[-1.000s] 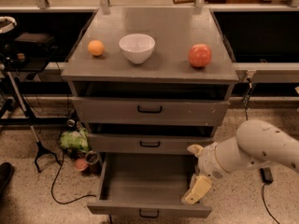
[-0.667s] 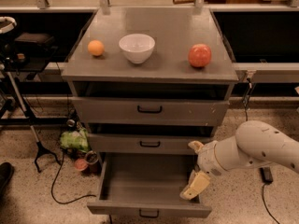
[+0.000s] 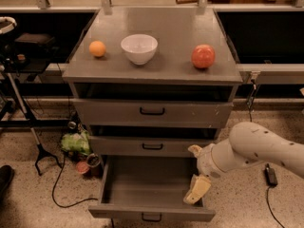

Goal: Close bottom drawer

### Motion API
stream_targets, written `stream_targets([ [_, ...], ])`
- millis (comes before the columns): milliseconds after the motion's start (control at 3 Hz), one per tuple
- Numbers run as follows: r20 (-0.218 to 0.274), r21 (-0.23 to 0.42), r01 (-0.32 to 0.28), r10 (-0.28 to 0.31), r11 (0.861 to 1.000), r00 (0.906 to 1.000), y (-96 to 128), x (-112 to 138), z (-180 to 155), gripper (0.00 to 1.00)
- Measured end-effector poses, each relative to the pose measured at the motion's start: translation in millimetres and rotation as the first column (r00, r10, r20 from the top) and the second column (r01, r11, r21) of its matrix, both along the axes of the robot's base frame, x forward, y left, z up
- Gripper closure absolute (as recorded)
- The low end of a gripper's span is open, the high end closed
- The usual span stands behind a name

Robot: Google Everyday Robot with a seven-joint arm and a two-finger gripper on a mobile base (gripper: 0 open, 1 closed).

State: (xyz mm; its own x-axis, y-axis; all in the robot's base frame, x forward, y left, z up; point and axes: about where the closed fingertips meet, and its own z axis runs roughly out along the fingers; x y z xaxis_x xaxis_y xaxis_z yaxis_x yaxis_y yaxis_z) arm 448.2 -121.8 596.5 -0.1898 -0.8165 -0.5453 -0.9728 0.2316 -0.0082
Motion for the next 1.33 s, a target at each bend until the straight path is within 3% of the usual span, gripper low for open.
stream_targets([
  [333,-0.038,-0.091,-0.065,0.062,0.994,0.9974,-11.5,12.3,-64.2,0.0],
  [667,-0.121,-0.167,-0.05,0.03,0.985,0.9922,-43.5,14.5,-160.7,0.0],
  [1000,-0.179,-0.191,-0.029,-0.006,0.981,0.9838,-64.8,9.4,-214.4,0.0],
  [1333,-0.235,-0.189,-0.002,-0.043,0.982,0.971,-80.2,2.0,-265.1,0.19],
])
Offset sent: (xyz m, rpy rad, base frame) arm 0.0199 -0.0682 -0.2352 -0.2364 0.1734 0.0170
